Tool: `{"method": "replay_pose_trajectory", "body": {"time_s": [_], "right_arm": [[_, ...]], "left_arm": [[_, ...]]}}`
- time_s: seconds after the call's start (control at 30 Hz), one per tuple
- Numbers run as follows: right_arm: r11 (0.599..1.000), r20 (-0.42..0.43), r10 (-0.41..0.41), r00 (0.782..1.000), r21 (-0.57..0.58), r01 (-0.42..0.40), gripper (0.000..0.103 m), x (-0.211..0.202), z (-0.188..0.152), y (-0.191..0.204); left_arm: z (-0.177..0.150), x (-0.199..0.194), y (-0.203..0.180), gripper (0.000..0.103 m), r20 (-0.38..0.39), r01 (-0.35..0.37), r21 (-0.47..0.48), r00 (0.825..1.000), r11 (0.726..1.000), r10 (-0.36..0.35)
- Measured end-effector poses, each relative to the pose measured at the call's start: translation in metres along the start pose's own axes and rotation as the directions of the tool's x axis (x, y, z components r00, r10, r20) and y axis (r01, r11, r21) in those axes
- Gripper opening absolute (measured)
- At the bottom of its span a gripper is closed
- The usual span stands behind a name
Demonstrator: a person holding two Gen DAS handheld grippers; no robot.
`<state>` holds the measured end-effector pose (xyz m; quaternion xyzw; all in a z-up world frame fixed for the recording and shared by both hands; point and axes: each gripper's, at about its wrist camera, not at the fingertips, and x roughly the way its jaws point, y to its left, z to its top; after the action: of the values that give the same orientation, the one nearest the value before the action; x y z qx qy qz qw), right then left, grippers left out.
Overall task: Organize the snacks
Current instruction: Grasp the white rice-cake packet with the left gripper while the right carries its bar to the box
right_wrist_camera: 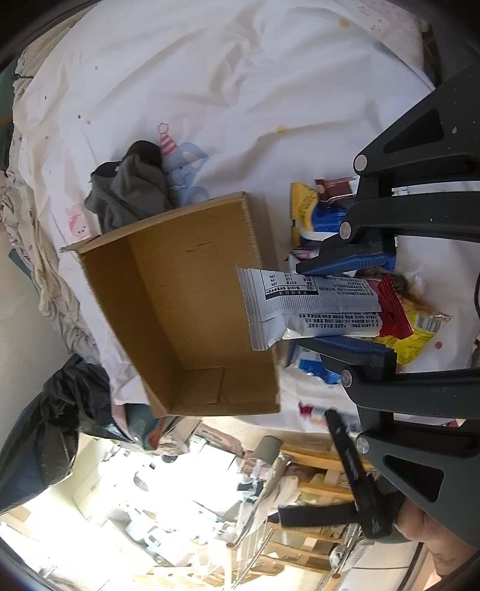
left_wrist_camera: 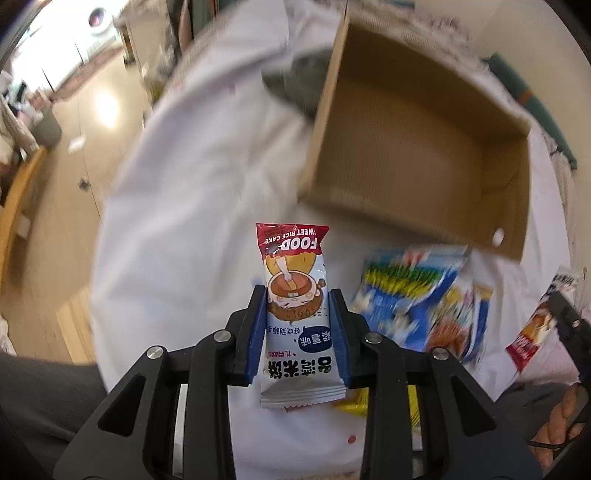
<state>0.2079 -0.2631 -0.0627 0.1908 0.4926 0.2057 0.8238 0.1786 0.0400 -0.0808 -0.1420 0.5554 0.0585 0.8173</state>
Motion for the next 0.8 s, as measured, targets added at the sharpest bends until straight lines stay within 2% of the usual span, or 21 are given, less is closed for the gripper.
{"method": "replay_pose_trajectory", "body": {"time_s": [0.17, 0.33, 0.53, 0.8], "right_arm": [[1.000, 0.053, 0.011, 0.999, -0.026, -0.010, 0.033, -0.002, 0.018, 0.006], [0.998, 0.091, 0.027, 0.995, -0.064, -0.021, 0.033, 0.004, 0.038, 0.013], [0.994, 0.135, 0.016, 0.991, -0.110, -0.001, 0.033, 0.020, 0.064, 0.021], [0.989, 0.143, -0.062, 0.988, -0.125, 0.081, 0.033, 0.053, 0.092, 0.017]], "left_arm": [[0.030, -0.034, -0.010, 0.028, 0.145, 0.022, 0.038, 0.989, 0.999, -0.027], [0.060, -0.052, -0.026, 0.028, 0.238, 0.012, 0.116, 0.971, 0.993, -0.040], [0.082, -0.047, -0.052, 0.028, 0.269, 0.022, 0.176, 0.961, 0.984, -0.070], [0.100, -0.018, -0.082, 0.028, 0.276, 0.022, 0.241, 0.957, 0.970, -0.090]]}}
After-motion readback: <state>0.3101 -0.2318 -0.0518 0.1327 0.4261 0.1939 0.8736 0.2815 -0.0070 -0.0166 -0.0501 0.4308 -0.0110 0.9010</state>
